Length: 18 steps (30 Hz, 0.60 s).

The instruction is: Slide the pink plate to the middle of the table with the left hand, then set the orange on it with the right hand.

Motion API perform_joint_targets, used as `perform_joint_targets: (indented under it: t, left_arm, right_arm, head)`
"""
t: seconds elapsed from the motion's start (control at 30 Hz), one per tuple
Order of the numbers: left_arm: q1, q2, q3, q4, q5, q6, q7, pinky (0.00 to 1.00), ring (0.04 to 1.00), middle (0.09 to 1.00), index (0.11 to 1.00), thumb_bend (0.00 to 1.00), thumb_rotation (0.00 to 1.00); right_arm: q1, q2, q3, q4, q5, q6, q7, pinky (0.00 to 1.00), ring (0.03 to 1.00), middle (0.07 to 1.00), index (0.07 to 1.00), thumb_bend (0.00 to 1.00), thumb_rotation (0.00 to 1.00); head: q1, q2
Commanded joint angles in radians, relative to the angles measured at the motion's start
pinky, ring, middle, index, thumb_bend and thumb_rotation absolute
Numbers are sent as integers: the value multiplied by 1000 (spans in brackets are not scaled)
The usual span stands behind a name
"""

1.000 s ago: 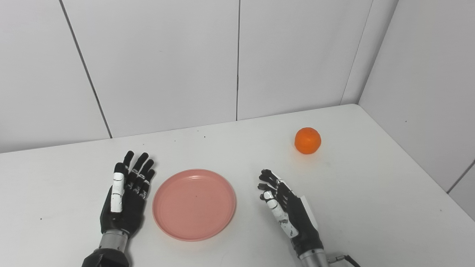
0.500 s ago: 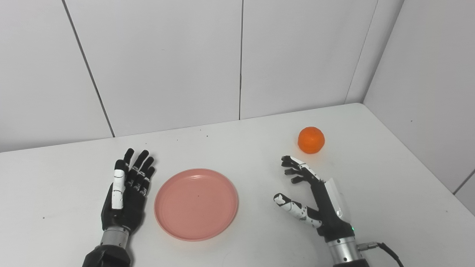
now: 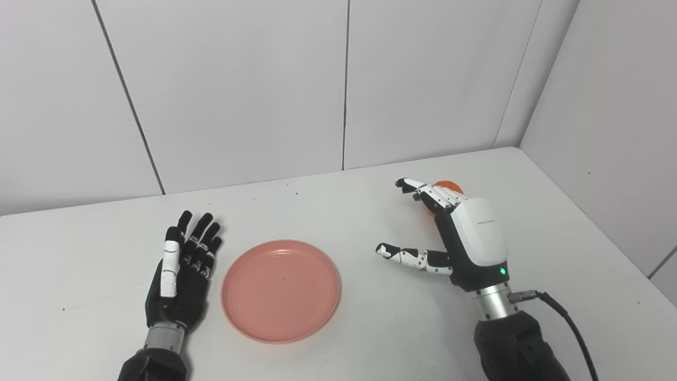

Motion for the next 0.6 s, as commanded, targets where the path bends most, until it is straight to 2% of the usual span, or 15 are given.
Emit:
perform_joint_targets:
  t: [0.0, 0.23, 0.43, 0.57]
  left_arm:
    - [26, 3, 1, 27, 14, 2, -2, 986, 930, 903, 982, 785, 629]
    - [35, 0, 2, 20, 8, 12, 2, 1000, 941, 900, 984, 774, 608]
    - [39, 1, 0, 16, 6, 15, -1, 1000, 940, 902, 991, 761, 608]
    - [44, -3, -2, 7, 9, 20, 6, 1000, 944, 898, 993, 751, 612]
  right_arm:
    - [-51, -26, -12, -7, -27, 36, -18, 573, 673, 722, 736, 844, 907]
    - [-121, -83, 2, 52, -113, 92, -26, 616, 693, 732, 729, 861, 904]
    - [-188, -125, 7, 129, -147, 110, -60, 739, 729, 737, 716, 854, 904]
    - [-227, -150, 5, 183, -135, 135, -42, 714, 740, 751, 719, 862, 915]
  head:
    - [-1, 0]
    - [5, 3]
    - [6, 2]
    - [11, 3]
